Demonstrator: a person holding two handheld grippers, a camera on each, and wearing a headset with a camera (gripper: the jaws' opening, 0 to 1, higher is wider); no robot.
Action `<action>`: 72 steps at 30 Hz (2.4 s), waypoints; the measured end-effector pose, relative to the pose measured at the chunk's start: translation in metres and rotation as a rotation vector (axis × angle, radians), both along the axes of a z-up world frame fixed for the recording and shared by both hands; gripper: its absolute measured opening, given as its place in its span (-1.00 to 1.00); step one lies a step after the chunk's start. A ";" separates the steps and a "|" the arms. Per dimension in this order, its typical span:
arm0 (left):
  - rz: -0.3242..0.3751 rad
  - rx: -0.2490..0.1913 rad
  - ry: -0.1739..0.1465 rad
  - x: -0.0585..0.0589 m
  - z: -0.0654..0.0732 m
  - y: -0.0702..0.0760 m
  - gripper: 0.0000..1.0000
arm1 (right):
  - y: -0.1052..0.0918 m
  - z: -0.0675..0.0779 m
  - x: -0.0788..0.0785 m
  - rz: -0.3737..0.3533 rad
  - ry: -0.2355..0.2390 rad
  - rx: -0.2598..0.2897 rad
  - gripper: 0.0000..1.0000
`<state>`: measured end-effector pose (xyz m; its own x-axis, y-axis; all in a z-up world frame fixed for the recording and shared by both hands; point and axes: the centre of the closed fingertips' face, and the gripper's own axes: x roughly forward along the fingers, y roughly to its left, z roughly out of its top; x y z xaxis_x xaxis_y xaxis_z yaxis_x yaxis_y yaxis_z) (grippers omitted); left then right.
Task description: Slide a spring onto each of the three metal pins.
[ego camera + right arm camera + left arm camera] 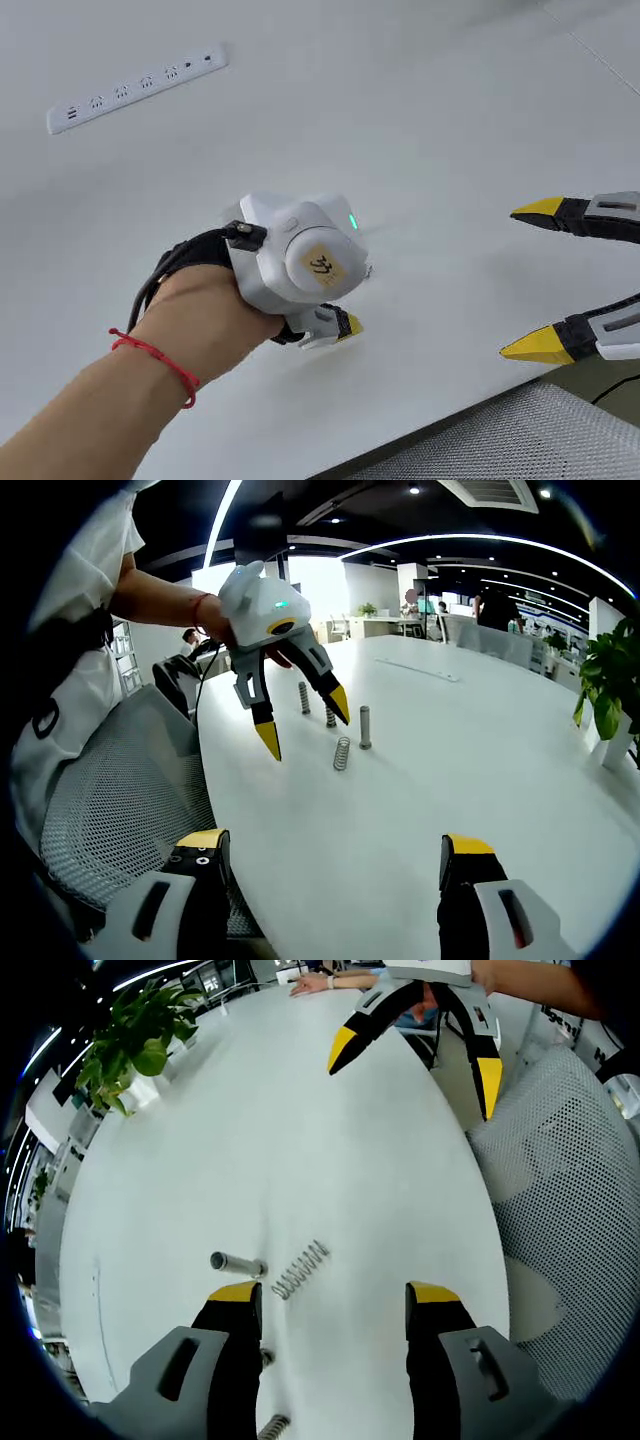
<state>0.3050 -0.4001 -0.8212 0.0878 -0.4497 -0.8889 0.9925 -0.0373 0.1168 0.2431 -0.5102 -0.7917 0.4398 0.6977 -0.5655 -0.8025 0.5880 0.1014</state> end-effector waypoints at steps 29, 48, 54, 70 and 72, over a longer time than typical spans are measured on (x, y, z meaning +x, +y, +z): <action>0.016 0.084 0.048 -0.001 -0.022 -0.004 0.11 | 0.011 0.004 0.002 -0.028 0.001 0.038 0.58; 0.076 0.115 0.076 -0.012 -0.025 0.011 -0.34 | 0.012 0.009 0.005 -0.035 -0.014 0.039 0.53; 0.102 0.110 0.104 -0.017 -0.026 0.013 -0.61 | 0.015 0.009 0.004 -0.032 -0.017 0.040 0.53; 0.181 0.088 0.137 -0.018 -0.026 0.027 -0.71 | 0.016 0.010 0.006 -0.036 -0.022 0.041 0.51; 0.196 0.085 0.144 -0.018 -0.026 0.030 -0.73 | 0.016 0.010 0.006 -0.034 -0.023 0.042 0.51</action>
<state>0.2869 -0.3701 -0.8470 0.0359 -0.3598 -0.9323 0.9879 0.1537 -0.0213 0.2488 -0.4944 -0.7814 0.4762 0.7050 -0.5256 -0.7843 0.6108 0.1088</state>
